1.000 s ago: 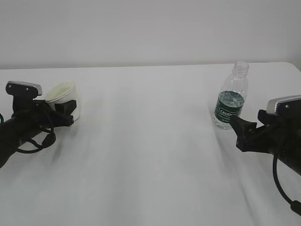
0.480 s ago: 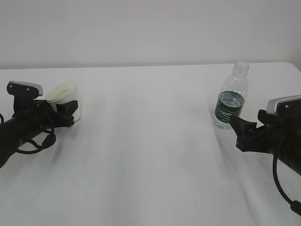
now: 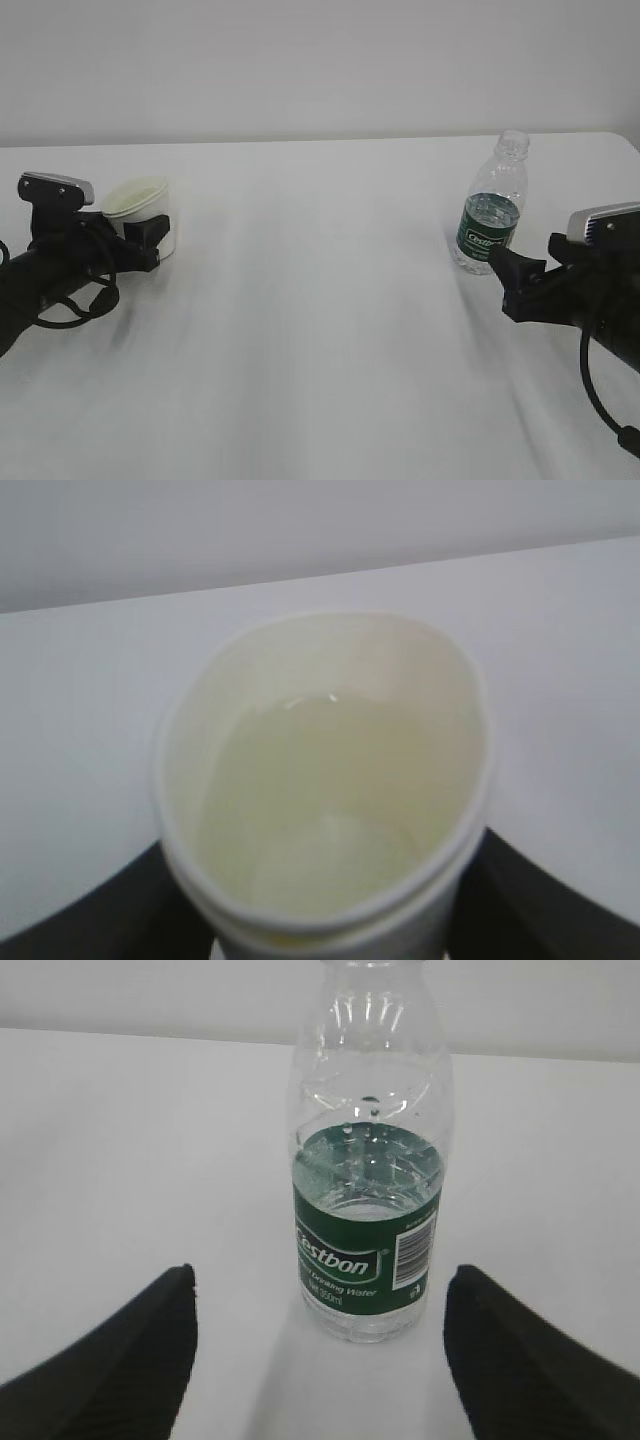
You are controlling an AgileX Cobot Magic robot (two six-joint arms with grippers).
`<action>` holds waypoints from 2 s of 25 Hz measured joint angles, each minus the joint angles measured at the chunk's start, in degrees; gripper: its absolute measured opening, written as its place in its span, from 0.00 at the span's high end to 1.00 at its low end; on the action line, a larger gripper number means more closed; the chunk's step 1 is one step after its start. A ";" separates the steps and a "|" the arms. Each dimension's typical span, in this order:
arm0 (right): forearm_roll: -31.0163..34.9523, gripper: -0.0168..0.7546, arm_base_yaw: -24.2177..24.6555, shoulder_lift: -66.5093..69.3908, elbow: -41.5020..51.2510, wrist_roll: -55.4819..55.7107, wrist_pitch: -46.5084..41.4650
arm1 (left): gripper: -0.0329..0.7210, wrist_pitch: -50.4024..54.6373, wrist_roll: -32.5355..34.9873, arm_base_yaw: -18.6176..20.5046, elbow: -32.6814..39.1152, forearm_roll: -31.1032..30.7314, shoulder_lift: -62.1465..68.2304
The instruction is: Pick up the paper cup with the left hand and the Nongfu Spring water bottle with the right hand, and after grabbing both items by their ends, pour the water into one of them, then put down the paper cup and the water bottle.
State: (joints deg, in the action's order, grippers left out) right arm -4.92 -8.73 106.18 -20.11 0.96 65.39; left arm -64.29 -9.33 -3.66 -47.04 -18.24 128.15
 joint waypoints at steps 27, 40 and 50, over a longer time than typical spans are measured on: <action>0.00 0.22 0.00 0.00 0.00 0.00 0.00 | 0.16 -0.92 -0.25 0.00 0.00 -3.52 0.00; -1.33 0.22 0.00 0.00 0.00 0.00 0.00 | 0.16 -1.26 -4.06 0.00 4.02 -3.66 0.00; -2.09 0.22 0.00 0.00 0.00 0.00 0.00 | 0.16 -1.80 -4.06 0.00 7.97 -3.48 0.00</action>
State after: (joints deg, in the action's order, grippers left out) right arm -7.01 -8.73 106.18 -20.11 0.96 65.39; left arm -66.09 -13.39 -3.66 -39.07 -21.72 128.15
